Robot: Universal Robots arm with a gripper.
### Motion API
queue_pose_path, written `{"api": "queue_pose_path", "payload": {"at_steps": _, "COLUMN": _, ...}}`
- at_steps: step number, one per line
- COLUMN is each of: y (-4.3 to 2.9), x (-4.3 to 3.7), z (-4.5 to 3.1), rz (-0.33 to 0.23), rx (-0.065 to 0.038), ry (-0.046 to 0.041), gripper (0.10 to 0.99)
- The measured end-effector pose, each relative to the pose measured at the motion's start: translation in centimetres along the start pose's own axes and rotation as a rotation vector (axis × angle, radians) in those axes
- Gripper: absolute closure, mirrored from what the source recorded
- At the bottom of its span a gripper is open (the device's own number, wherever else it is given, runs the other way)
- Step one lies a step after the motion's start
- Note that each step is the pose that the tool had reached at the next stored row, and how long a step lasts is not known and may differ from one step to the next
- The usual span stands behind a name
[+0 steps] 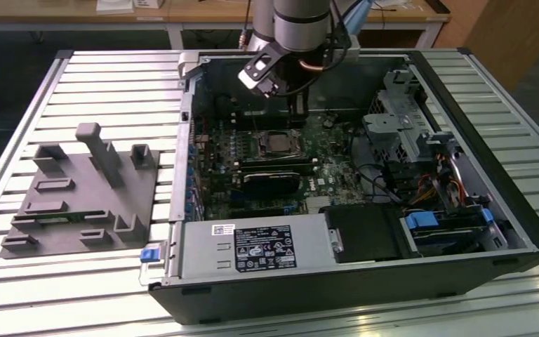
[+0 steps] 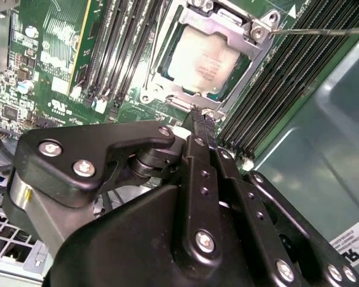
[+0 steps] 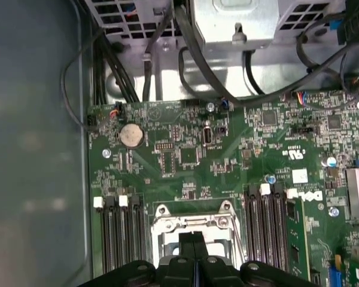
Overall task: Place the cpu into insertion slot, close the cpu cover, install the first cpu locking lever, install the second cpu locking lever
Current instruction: 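Close the cpu cover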
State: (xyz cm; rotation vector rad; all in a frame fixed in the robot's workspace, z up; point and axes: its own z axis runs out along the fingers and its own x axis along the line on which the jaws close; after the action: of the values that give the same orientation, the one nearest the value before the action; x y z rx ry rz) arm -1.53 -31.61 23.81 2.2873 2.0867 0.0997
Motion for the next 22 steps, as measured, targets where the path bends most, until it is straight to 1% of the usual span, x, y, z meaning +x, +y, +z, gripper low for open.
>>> {"api": "queue_pose_path", "payload": {"at_steps": 3, "y": -0.32, "x": -0.04, "z": 0.1, "rz": 0.0, "rx": 0.0, "ry": -0.0001, "gripper": 0.98}}
{"api": "queue_pose_path", "payload": {"at_steps": 7, "y": -0.95, "x": -0.17, "z": 0.28, "rz": 0.0, "rx": 0.0, "ry": -0.0001, "gripper": 0.98}}
{"api": "queue_pose_path", "payload": {"at_steps": 17, "y": -2.23, "x": -0.66, "z": 0.83, "rz": 0.0, "rx": 0.001, "ry": -0.0002, "gripper": 0.98}}
{"api": "queue_pose_path", "payload": {"at_steps": 19, "y": -2.36, "x": -0.7, "z": 0.9, "rz": 0.0, "rx": 0.001, "ry": -0.0003, "gripper": 0.98}}
{"api": "queue_pose_path", "payload": {"at_steps": 22, "y": -2.38, "x": -0.7, "z": 0.91, "rz": 0.0, "rx": 0.001, "ry": -0.0003, "gripper": 0.98}}
